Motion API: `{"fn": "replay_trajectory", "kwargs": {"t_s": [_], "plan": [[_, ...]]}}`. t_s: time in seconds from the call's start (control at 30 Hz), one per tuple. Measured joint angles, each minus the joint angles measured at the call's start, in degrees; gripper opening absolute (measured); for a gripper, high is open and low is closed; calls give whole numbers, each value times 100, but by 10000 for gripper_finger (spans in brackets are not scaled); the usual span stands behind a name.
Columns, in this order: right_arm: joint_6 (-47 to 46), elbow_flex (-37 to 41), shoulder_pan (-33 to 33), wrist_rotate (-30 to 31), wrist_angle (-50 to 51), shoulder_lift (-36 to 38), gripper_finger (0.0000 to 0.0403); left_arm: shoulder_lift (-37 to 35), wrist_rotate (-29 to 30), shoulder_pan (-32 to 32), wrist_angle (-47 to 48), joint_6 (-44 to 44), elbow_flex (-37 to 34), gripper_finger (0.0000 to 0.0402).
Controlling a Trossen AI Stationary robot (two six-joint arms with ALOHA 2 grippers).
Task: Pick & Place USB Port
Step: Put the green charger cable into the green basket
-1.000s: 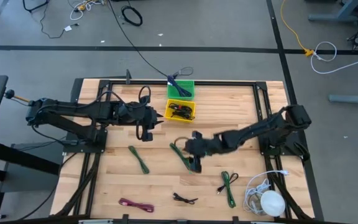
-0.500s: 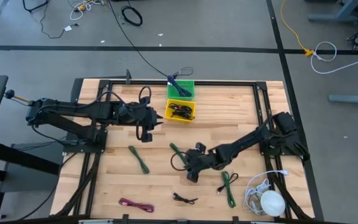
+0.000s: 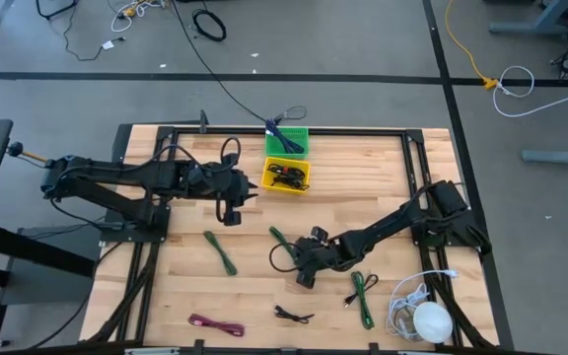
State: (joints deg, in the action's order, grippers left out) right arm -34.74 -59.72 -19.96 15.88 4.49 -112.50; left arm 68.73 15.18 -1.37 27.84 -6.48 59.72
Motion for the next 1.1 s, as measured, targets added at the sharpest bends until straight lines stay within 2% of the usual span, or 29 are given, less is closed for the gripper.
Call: {"fn": "replay_trajectory", "kwargs": {"t_s": [0.07, 0.17, 0.2, 0.37, 0.5, 0.67, 0.9, 1.0, 1.1], "plan": [[-41, 2, 42, -35, 38, -17, 139, 0, 0, 2, -2, -2, 0, 96], [-33, 7, 112, -110, 50, 15, 38, 0, -1, 1, -6, -2, 0, 96], [-25, 4, 137, -169, 29, 26, 23, 0, 0, 0, -10, -1, 0, 96], [331, 19, 320, -436, 79, 187, 11, 0, 0, 0, -15, -1, 0, 96], [803, 44, 548, -374, 220, 632, 11, 0, 0, 1, -19, -1, 0, 96], [1341, 30, 900, 271, 870, 1605, 10, 0, 62, 0, -169, -7, 0, 96], [1997, 28, 1447, 1192, 1458, 3024, 10, 0, 558, 9, -906, -35, 0, 96], [2439, 28, 1591, 1596, 1222, 3567, 10, 0, 599, 42, -1493, -18, 0, 96], [2973, 28, 1661, 1655, 668, 3917, 10, 0, 571, 144, -2086, -19, 0, 96]]}}
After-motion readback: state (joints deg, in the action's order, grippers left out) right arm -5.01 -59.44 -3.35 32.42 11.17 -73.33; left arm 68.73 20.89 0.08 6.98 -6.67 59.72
